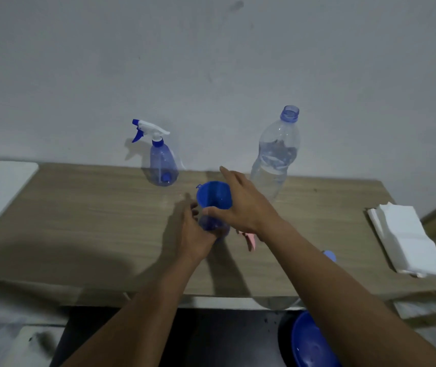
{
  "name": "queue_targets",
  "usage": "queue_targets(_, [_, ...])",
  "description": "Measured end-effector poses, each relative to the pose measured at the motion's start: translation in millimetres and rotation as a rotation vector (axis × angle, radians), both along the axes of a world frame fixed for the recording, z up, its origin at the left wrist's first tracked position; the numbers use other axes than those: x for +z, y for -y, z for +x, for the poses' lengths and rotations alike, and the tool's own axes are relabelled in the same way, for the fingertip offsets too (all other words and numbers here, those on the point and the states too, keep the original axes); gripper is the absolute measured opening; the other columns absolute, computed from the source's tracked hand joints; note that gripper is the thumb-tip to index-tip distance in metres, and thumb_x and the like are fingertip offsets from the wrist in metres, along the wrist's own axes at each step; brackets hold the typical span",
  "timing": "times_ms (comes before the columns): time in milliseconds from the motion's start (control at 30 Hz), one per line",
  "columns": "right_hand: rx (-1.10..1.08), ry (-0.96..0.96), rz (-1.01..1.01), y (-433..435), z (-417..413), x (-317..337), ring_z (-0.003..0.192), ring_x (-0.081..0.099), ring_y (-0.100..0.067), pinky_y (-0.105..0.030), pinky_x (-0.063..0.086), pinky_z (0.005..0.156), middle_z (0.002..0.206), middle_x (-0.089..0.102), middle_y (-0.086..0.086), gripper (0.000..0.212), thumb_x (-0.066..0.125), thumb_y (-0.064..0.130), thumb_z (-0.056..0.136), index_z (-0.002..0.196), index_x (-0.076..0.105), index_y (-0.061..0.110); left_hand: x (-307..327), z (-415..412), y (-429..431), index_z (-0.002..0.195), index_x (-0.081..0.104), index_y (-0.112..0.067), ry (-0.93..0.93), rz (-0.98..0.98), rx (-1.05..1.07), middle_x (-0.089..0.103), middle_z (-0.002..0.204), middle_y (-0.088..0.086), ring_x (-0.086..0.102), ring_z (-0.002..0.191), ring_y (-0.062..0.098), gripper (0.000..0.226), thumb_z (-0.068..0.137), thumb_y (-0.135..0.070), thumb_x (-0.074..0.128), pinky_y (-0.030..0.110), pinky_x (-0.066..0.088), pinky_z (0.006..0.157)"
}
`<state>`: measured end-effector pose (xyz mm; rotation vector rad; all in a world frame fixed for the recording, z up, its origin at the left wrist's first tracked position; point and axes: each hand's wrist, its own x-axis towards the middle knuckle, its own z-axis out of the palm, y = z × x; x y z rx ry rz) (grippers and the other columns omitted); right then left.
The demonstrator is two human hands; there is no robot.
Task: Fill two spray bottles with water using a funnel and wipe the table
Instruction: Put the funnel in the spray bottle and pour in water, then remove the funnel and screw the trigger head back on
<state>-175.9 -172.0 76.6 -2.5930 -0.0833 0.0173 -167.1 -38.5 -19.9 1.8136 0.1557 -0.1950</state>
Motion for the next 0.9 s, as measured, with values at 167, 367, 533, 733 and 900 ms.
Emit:
queue_targets(167, [0.052,-0.078,-0.182,-7.0,22.4,-1.2,0.129,0.048,-0.025,-0.034,0.043,0.099,0.144,0.048,-0.005,0.088,0.075,0.059,0.078,0.148,0.04,0.017,-3.9,10.4,-3.6,0.093,0.06,-0.023,-0.028,0.196,-0.169,0.065,0.08,-0.008,0.061,0.07,0.008,0.032,0.073,-0.019,0.085,0.013,0.04,0.054])
queue_targets(367, [0.018,-0.12,-0.102,-5.3,32.4,0.1,0.114,0.057,-0.025,-0.03,0.042,0.08,0.128,0.057,-0.004,0.084,0.081,0.055,0.071,0.14,0.047,0.019,-9.7,19.0,-11.1,0.101,0.063,-0.026,0.007,0.265,-0.223,0.063,0.082,-0.009,0.061,0.079,0.015,0.031,0.077,-0.022,0.083,0.021,0.04,0.06])
queue_targets(533, [0.029,-0.119,-0.114,-7.6,31.3,0.7,0.122,0.054,-0.026,-0.029,0.04,0.085,0.14,0.05,-0.006,0.092,0.081,0.054,0.074,0.149,0.037,0.021,-9.4,23.5,-16.1,0.107,0.067,-0.02,-0.006,0.234,-0.273,0.069,0.091,-0.004,0.062,0.082,0.012,0.035,0.076,-0.018,0.083,0.008,0.04,0.057])
queue_targets(733, [0.047,-0.251,-0.125,-10.8,30.7,19.9,0.123,0.052,-0.029,-0.036,0.043,0.096,0.144,0.043,-0.011,0.107,0.079,0.048,0.078,0.159,0.01,0.037,-4.3,23.5,-19.3,0.108,0.067,-0.022,-0.032,0.202,-0.322,0.069,0.093,-0.004,0.066,0.093,0.017,0.038,0.075,-0.013,0.083,0.022,0.045,0.072])
queue_targets(900, [-0.001,-0.275,-0.071,-7.3,30.4,34.7,0.096,0.055,-0.024,-0.03,0.045,0.075,0.126,0.04,-0.004,0.083,0.076,0.044,0.076,0.146,0.03,0.038,-0.5,23.3,-29.5,0.115,0.068,-0.026,0.025,0.277,-0.357,0.071,0.094,-0.006,0.067,0.091,0.016,0.044,0.074,-0.016,0.082,0.025,0.046,0.074])
